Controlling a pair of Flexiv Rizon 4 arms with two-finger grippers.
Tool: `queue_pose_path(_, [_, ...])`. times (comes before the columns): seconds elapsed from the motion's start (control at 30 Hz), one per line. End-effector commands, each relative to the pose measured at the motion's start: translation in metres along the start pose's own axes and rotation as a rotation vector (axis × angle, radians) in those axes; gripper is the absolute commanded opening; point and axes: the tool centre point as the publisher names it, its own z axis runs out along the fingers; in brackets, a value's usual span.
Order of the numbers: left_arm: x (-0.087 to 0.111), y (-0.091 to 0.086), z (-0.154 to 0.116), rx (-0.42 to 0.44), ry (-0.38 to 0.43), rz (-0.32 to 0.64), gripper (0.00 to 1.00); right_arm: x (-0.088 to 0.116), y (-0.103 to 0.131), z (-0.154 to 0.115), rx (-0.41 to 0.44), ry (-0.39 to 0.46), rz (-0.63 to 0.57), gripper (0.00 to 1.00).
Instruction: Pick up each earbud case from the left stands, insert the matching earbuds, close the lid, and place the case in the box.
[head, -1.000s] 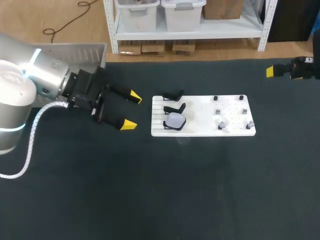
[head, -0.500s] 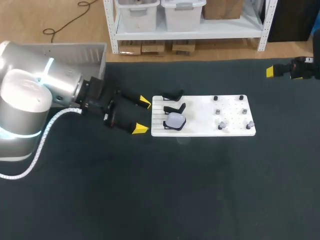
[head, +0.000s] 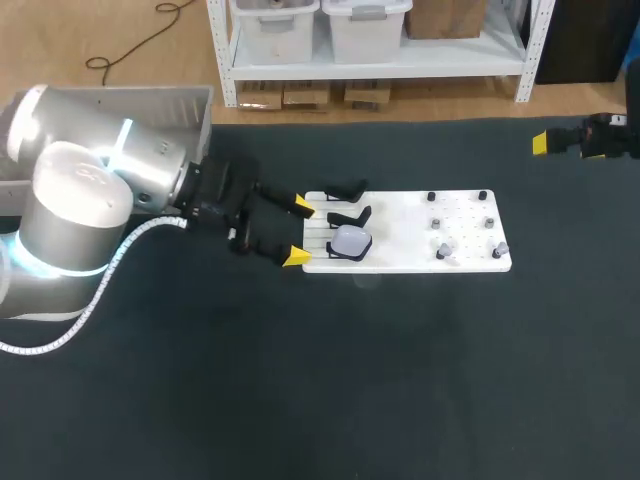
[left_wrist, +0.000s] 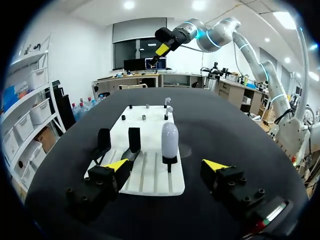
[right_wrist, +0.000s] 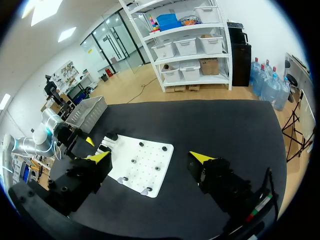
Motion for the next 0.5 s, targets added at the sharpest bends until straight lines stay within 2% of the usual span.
queue_pose_path(0.03, [0.001,0.006,0.006,0.007,0.004,-0.004,0.93,0.000,0.000,0.000,0.000,0.000,0.000,1.00])
queue_pose_path(0.5, [-0.003,0.006,0.023,0.017,-0.019,-0.011,0.78,0.000,0.000,0.000,0.000,0.000,0.000,1.00])
